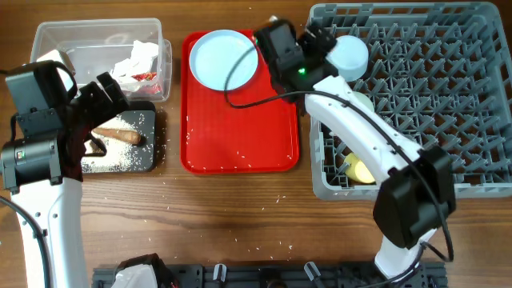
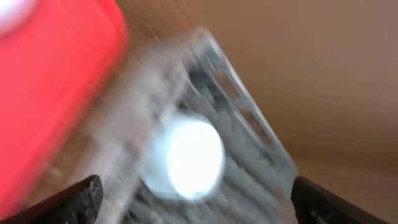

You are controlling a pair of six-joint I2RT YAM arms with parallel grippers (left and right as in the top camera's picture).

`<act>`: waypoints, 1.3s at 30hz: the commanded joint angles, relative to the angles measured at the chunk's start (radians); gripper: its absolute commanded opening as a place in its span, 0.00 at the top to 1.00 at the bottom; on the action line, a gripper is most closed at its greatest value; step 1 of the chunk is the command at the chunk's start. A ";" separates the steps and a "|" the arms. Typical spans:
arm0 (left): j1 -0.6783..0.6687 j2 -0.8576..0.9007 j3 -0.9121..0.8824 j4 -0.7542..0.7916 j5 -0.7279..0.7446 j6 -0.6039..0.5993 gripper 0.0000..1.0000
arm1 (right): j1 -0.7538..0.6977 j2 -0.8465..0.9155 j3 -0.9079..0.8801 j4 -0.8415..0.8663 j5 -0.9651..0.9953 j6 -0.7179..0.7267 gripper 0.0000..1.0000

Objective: Sort waste into correct bins and load items into the dishwasher rack
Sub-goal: 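Slide and grasp the white plate with right gripper, stand it in rack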

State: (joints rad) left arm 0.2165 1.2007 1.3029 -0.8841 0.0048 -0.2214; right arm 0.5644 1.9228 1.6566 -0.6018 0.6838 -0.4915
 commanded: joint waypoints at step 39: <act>0.005 0.000 0.014 0.002 -0.006 0.016 0.00 | -0.072 0.450 0.356 -0.383 -0.649 0.959 0.78</act>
State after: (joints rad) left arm 0.2165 1.2015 1.3025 -0.8837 0.0048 -0.2214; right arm 0.5220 2.3573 1.9945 -0.9928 0.0349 0.5236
